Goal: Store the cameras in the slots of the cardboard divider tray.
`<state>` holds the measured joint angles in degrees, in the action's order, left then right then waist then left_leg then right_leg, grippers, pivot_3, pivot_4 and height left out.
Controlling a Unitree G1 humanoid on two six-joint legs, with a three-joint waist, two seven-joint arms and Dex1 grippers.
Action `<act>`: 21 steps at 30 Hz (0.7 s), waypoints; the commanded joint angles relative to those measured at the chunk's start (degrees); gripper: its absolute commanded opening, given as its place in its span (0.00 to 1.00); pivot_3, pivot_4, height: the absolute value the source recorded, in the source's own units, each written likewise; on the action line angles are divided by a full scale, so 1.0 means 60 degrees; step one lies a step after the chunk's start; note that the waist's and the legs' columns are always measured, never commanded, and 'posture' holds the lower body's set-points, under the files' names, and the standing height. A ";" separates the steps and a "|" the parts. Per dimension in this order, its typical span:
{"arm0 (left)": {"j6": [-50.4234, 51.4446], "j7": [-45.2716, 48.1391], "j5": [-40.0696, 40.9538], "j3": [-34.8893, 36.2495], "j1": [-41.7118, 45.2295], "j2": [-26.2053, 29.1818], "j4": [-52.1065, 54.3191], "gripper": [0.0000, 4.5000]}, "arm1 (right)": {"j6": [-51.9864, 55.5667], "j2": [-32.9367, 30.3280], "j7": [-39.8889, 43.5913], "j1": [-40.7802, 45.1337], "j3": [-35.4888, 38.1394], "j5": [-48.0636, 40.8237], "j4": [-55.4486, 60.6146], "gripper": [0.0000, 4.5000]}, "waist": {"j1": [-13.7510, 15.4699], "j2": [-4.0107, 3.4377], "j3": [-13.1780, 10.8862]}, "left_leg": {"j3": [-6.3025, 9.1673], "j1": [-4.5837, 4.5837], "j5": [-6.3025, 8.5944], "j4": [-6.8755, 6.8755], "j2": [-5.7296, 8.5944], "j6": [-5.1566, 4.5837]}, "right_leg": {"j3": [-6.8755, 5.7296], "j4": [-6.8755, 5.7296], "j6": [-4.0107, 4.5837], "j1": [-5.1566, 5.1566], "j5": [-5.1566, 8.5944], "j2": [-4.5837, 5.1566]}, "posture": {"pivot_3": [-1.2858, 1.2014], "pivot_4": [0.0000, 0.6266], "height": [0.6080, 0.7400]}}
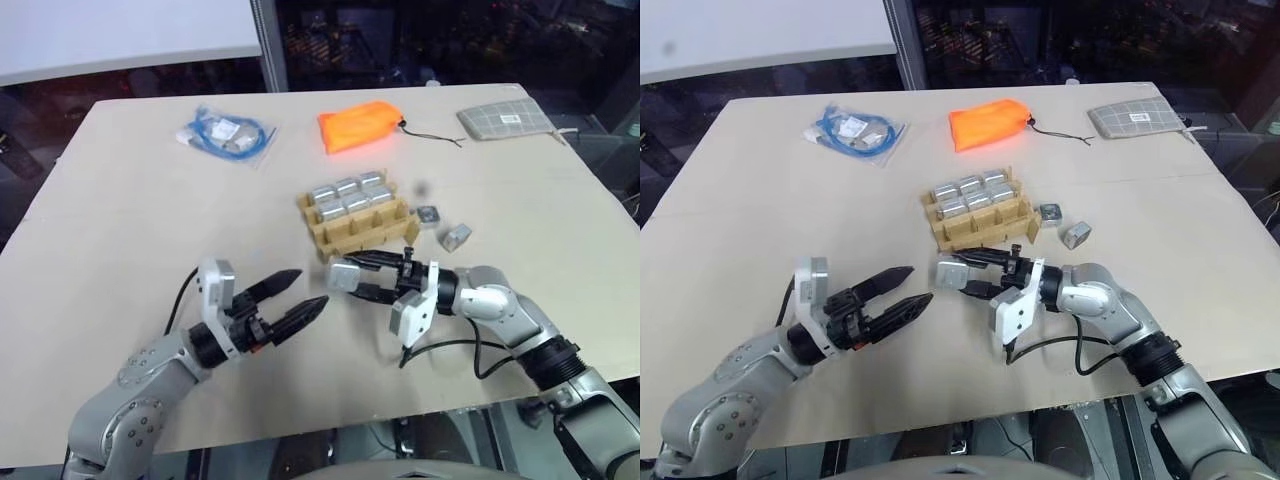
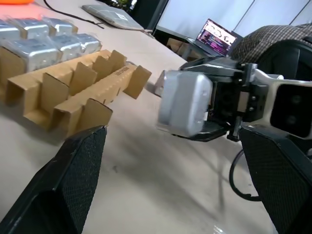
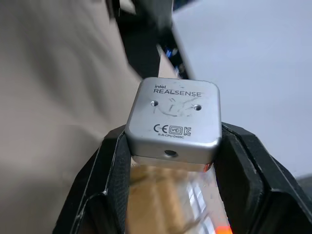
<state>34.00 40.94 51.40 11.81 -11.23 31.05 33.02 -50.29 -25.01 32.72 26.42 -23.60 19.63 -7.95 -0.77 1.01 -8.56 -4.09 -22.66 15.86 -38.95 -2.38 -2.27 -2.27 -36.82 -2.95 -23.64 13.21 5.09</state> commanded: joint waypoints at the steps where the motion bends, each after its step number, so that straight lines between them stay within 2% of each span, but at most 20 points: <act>1: -0.0080 0.0087 0.0009 -0.0219 0.0162 -0.0022 0.0112 1.00 | -0.0762 0.0139 -0.0285 0.0231 -0.0175 0.0088 0.0045 0.42 | 0.0000 0.0000 0.0000 | 0.0000 0.0000 -0.0001 0.0000 0.0000 0.0001 | 0.0000 0.0000 0.0000 0.0001 0.0000 0.0000 | 0.52 0.24 1.00; 11: -0.0202 0.0541 -0.0153 -0.0494 0.0512 0.0129 0.0048 1.00 | -0.1144 0.0046 0.0151 0.0565 -0.0833 -0.0435 -0.0443 0.42 | 0.0001 -0.0002 -0.0001 | 0.0000 0.0001 -0.0002 -0.0006 -0.0002 0.0004 | 0.0000 -0.0001 0.0007 0.0003 0.0002 0.0001 | 0.52 0.24 1.00; 14: -0.0220 0.0646 -0.0106 -0.0404 0.0389 0.0193 0.0112 0.81 | -0.1051 0.0098 0.0173 0.0635 -0.0790 -0.0670 -0.0621 0.42 | 0.0000 -0.0001 -0.0001 | 0.0001 0.0001 -0.0003 -0.0006 -0.0002 0.0004 | 0.0000 -0.0001 0.0007 0.0003 0.0002 0.0001 | 0.52 0.24 1.00; 16: -0.0287 0.0787 -0.0155 -0.0310 0.0170 0.0324 0.0182 0.58 | -0.0939 0.0123 0.0198 0.0662 -0.0726 -0.0893 -0.0745 0.42 | 0.0000 -0.0002 -0.0001 | 0.0000 0.0001 -0.0002 -0.0006 -0.0003 0.0004 | 0.0001 -0.0001 0.0011 0.0003 0.0004 0.0001 | 0.52 0.24 1.00; 18: -0.0342 0.0905 -0.0142 -0.0210 0.0015 0.0427 0.0201 0.41 | -0.0885 0.0101 0.0251 0.0676 -0.0704 -0.1048 -0.0783 0.42 | -0.0001 -0.0002 -0.0001 | -0.0001 0.0000 -0.0002 -0.0006 -0.0003 0.0004 | 0.0002 -0.0001 0.0012 0.0003 0.0005 0.0001 | 0.52 0.24 1.00; 21: -0.0414 0.1033 -0.0221 -0.0210 -0.0026 0.0558 0.0137 0.41 | -0.0933 0.0061 0.0331 0.0709 -0.0713 -0.1072 -0.0795 0.42 | 0.0003 -0.0003 -0.0002 | 0.0000 0.0001 -0.0002 -0.0006 -0.0004 0.0004 | 0.0002 -0.0001 0.0032 0.0002 0.0016 0.0002 | 0.52 0.24 1.00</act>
<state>32.71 46.15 50.45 9.37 -11.38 33.88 32.92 -55.36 -24.52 34.73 29.60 -28.83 15.14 -13.68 -0.75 0.99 -8.57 -4.09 -22.66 15.85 -38.99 -2.40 -2.25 -2.25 -36.83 -2.74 -23.63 13.32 5.10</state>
